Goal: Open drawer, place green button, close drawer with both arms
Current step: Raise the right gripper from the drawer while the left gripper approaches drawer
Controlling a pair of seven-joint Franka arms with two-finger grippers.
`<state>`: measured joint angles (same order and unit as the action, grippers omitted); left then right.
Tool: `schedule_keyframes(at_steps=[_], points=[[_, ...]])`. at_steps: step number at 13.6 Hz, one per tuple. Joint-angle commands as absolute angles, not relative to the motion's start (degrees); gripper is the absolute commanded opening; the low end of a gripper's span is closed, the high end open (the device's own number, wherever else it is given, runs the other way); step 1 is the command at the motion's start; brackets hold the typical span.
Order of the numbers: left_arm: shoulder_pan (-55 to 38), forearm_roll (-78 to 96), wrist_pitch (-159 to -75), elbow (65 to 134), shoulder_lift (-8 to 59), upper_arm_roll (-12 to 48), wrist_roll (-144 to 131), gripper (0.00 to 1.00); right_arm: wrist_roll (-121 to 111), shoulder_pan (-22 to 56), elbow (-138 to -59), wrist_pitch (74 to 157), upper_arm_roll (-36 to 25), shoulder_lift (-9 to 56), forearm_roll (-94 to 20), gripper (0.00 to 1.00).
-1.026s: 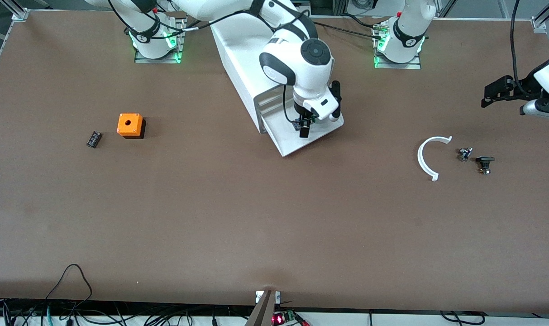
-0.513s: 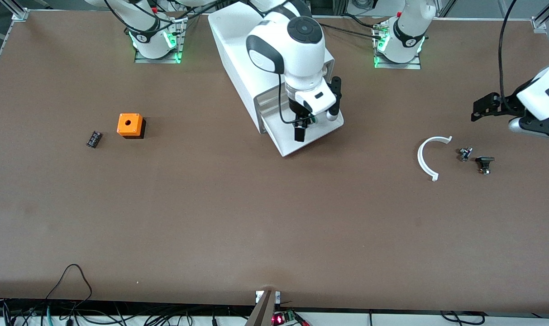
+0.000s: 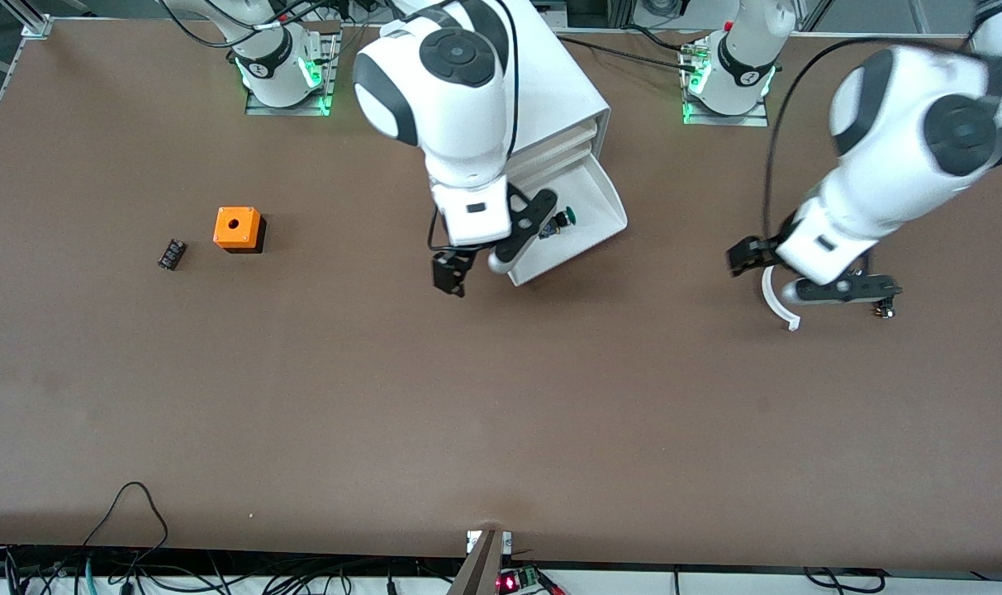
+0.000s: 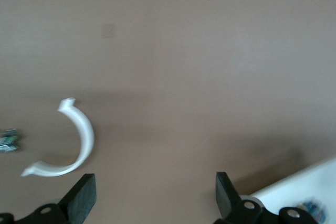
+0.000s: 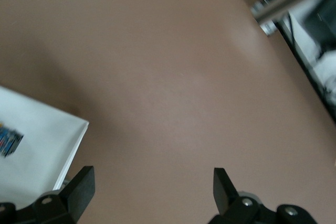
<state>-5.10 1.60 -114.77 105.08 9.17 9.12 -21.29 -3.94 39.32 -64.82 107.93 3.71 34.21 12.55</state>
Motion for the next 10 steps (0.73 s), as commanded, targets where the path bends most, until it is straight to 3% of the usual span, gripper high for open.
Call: schedule_keyframes(at_steps=[1,6,10], points=[[-7.46,2.37,-128.62,111.95,12.38,9.93,-29.85,1.0,10.06,36.84,-70.92,108.64,3.78,29.71,13.09,1.0],[-14.31,2.46,-137.27,113.99,20.64,10.11,-47.34,1.0,28.9,28.15,-82.69,108.28,3.16,23.74,13.45,1.0],[-17.84,2.55,-145.79,118.64,24.61,10.11,-55.54,1.0,28.48,18.04,-83.32,102.93,3.16,21.36,13.18,1.0]])
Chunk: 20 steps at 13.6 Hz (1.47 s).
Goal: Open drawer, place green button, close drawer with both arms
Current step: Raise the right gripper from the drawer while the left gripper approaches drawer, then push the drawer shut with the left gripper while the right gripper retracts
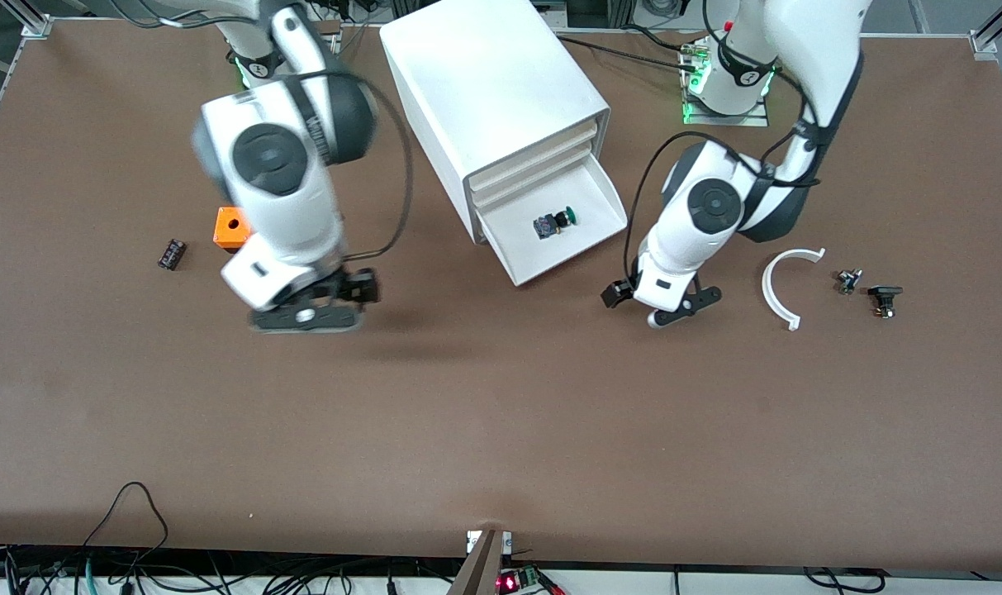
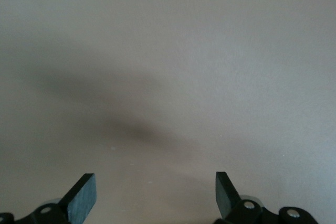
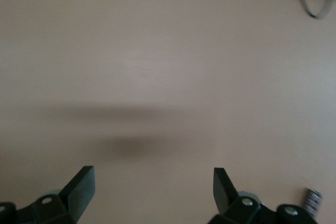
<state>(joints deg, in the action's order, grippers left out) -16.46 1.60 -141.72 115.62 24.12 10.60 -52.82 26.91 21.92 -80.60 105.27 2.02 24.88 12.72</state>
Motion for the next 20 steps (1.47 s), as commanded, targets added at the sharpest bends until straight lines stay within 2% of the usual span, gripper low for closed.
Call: schedule_keyframes(at_steps=[1,4,9,12,14,16,18,20], points=[[-18.54,2.55,-146.68,119.61,24.7,10.19,-56.33,1.0,28.39,15.06,-83.32,101.79,3.16,20.49,13.27,1.0],[-19.16,2.64,-146.34,121.98,24.17,14.48,-59.74,1.0,28.13,6.96,-83.32,101.16,3.78,18.29,12.66,1.0],[-19.16,2.64,-145.81,125.5,22.86,22.84,-73.74,1.0,16.3,-2.53,-86.75,98.63,4.48,9.94,7.84,1.0],[-19.16,2.72,-144.33,126.83,22.24,27.4,-76.01,1.0,12.57,-2.9,-87.1,94.93,2.91,7.74,7.73,1.0],[-19.16,2.81,-143.35,126.83,21.97,30.39,-78.04,1.0,10.12,-2.9,-92.87,96.93,1.85,3.19,7.12,1.0],[-18.9,2.81,-143.0,126.74,21.89,30.76,-78.22,1.0,6.88,-2.9,-98.85,100.45,0.53,-1.48,3.7,1.0],[-17.59,2.9,-143.17,126.13,21.89,29.45,-77.52,1.0,-1.1,-2.9,-98.96,99.67,-0.61,-1.84,3.52,1.0],[-15.83,2.9,-143.61,125.16,20.49,25.25,-77.34,1.0,-1.41,-2.9,-98.79,98.44,-1.41,-2.02,3.43,1.0]])
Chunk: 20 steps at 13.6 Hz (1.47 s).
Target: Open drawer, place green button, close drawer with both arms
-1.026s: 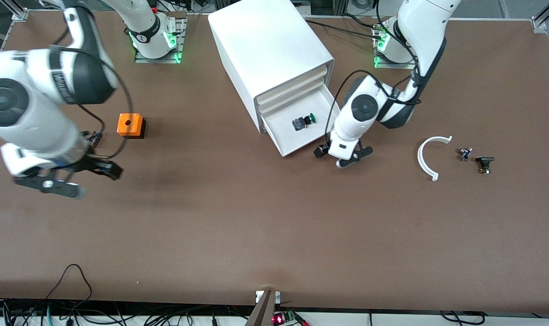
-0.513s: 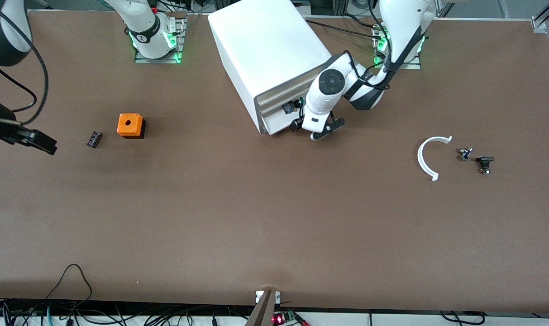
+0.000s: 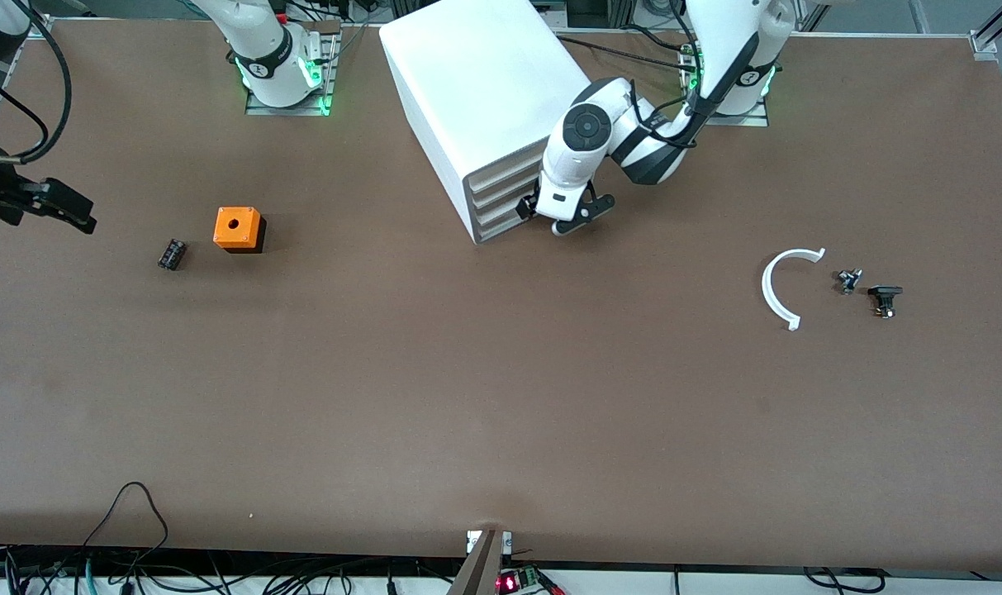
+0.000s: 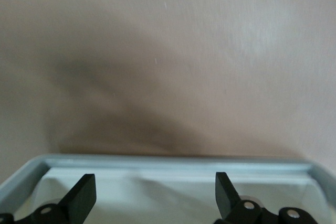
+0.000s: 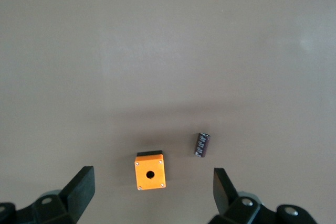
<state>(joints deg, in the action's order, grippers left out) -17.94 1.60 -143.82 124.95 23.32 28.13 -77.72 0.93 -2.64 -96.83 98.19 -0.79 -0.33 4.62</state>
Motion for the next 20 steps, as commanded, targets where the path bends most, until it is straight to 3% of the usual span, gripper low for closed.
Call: schedule_keyframes(at_steps=[1,5,11,15,20], points=[[-14.69,2.9,-143.44,123.94,19.7,23.05,-76.3,1.0,-1.41,-2.9,-98.7,98.44,-1.41,-2.02,3.43,1.0],[-10.56,2.46,-138.55,122.01,12.94,15.14,-53.07,1.0,-1.49,-2.9,-98.61,98.87,-1.23,-2.02,2.56,1.0],[-5.98,2.9,-108.34,107.78,2.57,7.66,-29.48,1.0,-1.58,-2.9,-97.12,98.17,-1.32,-0.7,0.18,1.0],[-5.89,2.9,-90.56,97.05,0.0,-1.04,-20.49,1.0,-1.49,-3.25,-96.94,97.65,-1.58,-0.09,-0.09,1.0],[-5.89,2.37,-86.22,95.54,-1.49,-1.93,-17.49,1.0,-1.67,-3.34,-96.94,96.94,-1.76,-0.18,0.53,1.0]])
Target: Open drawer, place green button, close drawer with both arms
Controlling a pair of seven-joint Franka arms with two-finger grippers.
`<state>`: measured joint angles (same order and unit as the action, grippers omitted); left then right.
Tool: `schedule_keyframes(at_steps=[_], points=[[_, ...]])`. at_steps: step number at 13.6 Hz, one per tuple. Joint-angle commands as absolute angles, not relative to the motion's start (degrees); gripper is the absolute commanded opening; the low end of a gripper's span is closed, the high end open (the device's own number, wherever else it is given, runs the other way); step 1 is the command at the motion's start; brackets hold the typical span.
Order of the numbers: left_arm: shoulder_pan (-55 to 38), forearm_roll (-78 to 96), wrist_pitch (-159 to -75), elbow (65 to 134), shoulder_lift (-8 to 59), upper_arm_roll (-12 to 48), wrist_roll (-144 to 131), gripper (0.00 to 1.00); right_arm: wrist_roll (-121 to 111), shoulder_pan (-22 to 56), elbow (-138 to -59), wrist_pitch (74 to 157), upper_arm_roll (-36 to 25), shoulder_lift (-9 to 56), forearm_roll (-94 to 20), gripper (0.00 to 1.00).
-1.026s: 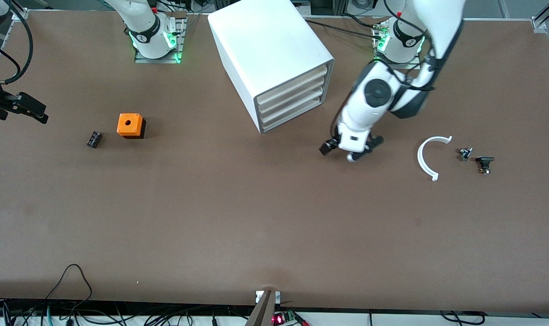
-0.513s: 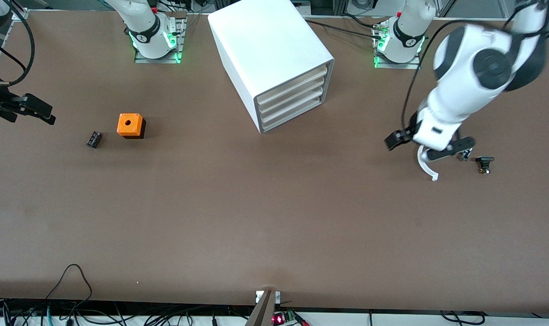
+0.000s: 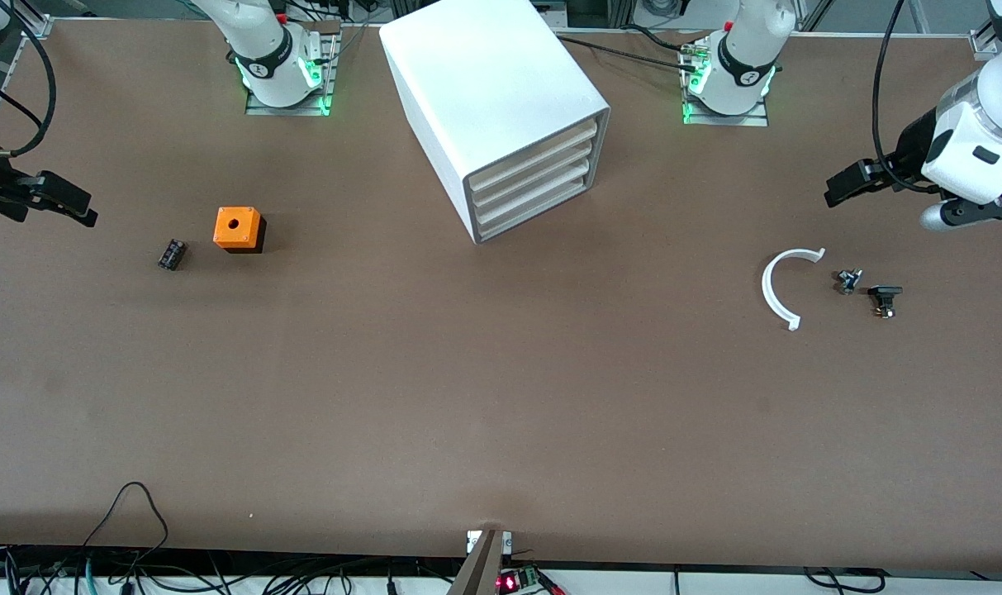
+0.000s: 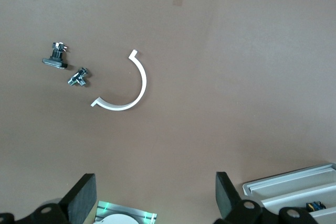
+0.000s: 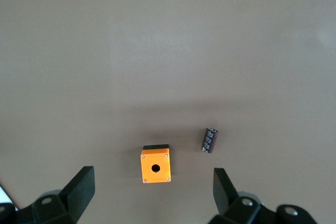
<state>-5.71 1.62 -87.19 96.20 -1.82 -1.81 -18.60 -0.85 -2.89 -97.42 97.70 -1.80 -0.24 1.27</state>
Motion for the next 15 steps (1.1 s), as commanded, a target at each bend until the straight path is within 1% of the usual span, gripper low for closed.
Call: schedule_keyframes(at_steps=[1,6,9,15], points=[[-5.89,2.37,-86.39,95.45,-1.49,-1.93,-17.58,1.0,-1.58,-3.34,-96.94,96.94,-1.76,-0.26,0.35,1.0],[-3.43,2.46,-87.36,94.75,-0.71,-2.02,-17.4,1.0,-1.76,-3.34,-96.94,97.03,-1.85,-0.18,0.62,1.0],[0.7,2.81,-88.07,94.83,-0.44,-1.76,-16.97,1.0,-1.67,-3.34,-96.94,96.94,-1.85,-0.18,0.53,1.0],[0.44,2.29,-88.15,94.66,-0.26,-1.14,-17.23,1.0,-1.67,-3.34,-96.94,96.94,-1.85,-0.18,0.35,1.0]])
